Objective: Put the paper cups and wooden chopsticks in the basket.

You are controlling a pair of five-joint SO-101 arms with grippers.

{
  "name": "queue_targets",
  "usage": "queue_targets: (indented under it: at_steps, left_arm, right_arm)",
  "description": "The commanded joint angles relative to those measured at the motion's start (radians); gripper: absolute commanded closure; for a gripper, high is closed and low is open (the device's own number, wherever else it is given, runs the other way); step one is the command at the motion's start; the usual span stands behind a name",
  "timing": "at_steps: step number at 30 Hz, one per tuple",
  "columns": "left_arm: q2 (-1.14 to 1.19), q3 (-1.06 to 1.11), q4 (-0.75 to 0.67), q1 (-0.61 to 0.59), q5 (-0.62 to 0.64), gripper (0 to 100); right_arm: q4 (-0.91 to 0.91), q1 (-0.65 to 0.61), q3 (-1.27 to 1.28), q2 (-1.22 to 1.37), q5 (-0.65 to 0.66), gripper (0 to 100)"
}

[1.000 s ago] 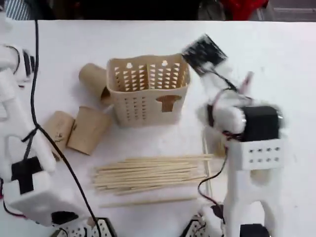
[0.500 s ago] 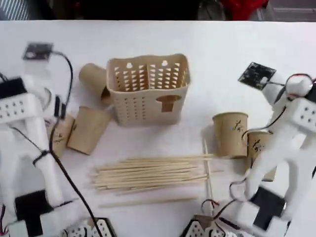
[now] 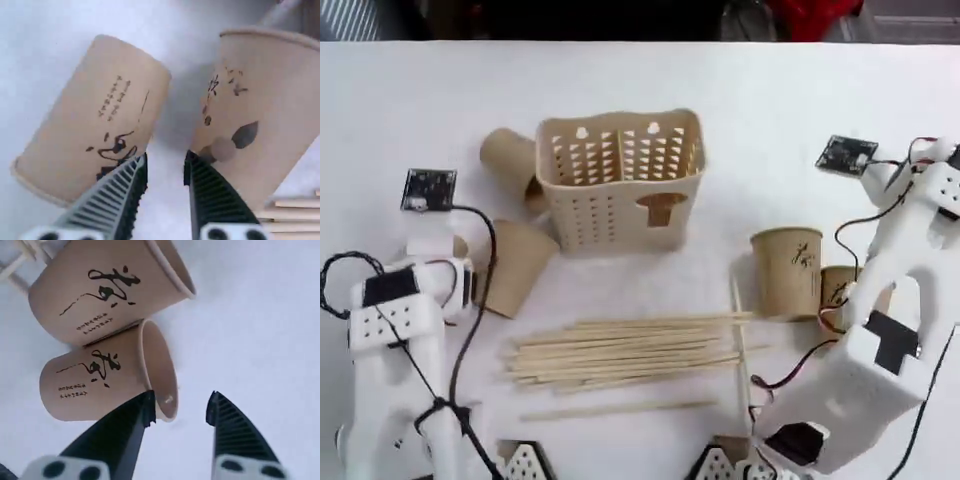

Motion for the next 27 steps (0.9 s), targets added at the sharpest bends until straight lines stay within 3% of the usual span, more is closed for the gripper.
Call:
queue_targets:
  at_steps: [1, 15, 19, 27]
  left_arm:
    - [-0.038, -0.003, -0.023, 0.008, 0.005, 86]
    - [-0.041, 0.015, -0.025, 0.007, 0.005, 86]
    - [-0.042, 0.017, -0.025, 0.007, 0.005, 86]
    - [-0.045, 0.017, -0.025, 0.007, 0.005, 86]
  right_arm:
    - [0.008, 0.012, 0.031, -0.028, 0.017, 82.2]
    - [0.004, 0.024, 0.201, -0.096, 0.041, 83.0]
    - [0.002, 0.022, 0.192, -0.097, 0.041, 98.8]
    - [0.007, 0.085, 0.066, -0.134, 0.026, 98.1]
